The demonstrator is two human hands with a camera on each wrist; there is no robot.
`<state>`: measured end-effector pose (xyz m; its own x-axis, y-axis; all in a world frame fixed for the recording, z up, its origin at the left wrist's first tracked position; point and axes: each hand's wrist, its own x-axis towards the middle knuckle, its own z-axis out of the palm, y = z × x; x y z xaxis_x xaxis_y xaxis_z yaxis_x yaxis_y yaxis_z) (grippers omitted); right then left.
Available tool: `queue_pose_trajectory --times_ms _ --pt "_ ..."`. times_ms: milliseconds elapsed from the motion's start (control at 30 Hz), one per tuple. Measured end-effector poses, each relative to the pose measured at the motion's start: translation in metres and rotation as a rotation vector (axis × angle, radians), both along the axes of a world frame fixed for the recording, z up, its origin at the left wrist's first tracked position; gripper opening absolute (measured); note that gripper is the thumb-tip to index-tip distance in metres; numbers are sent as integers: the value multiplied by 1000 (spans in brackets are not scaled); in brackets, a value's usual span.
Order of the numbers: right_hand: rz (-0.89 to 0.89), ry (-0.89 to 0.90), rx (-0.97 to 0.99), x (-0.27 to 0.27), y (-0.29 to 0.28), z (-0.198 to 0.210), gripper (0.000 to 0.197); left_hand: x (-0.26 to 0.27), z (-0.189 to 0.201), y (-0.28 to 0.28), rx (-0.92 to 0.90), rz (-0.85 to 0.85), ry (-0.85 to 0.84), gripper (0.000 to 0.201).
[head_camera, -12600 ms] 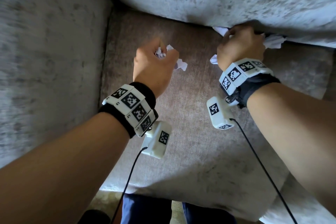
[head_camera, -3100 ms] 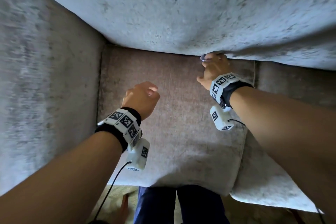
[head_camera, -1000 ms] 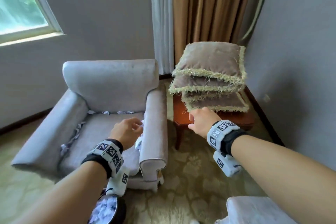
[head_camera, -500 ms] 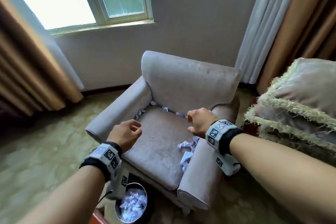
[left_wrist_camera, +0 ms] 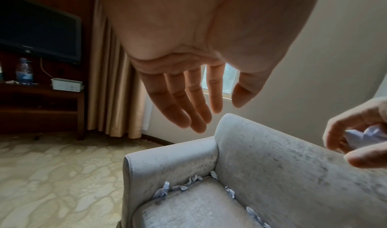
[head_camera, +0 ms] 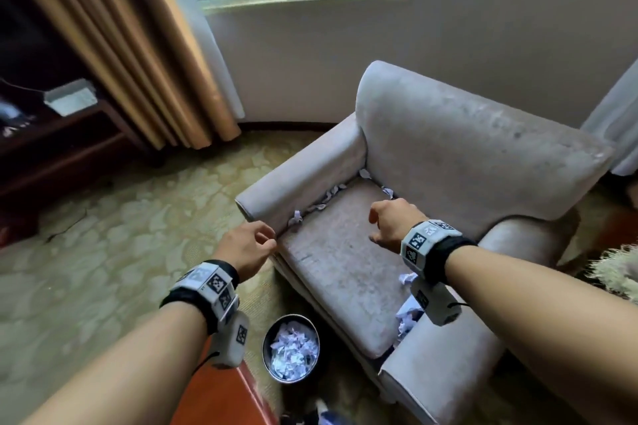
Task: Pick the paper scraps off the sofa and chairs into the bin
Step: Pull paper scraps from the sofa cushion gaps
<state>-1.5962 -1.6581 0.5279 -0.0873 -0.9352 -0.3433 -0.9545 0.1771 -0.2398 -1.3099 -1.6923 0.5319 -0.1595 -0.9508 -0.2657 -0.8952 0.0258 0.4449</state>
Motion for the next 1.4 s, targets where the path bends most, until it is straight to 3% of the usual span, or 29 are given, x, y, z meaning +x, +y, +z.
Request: queue_pose_trajectory --times_ms 167,500,700,1033,1400 --pt "-22 21 -26 8 -46 10 29 18 -2 -62 13 35 7 6" --pt "-188 54 -2 4 -111 20 29 -10 3 -182 -9 -121 49 9" --pt "-146 53 8 -15 -159 11 30 -39 -1 -208 -30 -139 38 9" --pt "-123 -25 -50 -38 -214 14 24 -81 32 -245 -108 -105 -9 11" --pt "-226 -62 -54 -75 -215 12 28 -139 36 -263 -71 -324 -145 19"
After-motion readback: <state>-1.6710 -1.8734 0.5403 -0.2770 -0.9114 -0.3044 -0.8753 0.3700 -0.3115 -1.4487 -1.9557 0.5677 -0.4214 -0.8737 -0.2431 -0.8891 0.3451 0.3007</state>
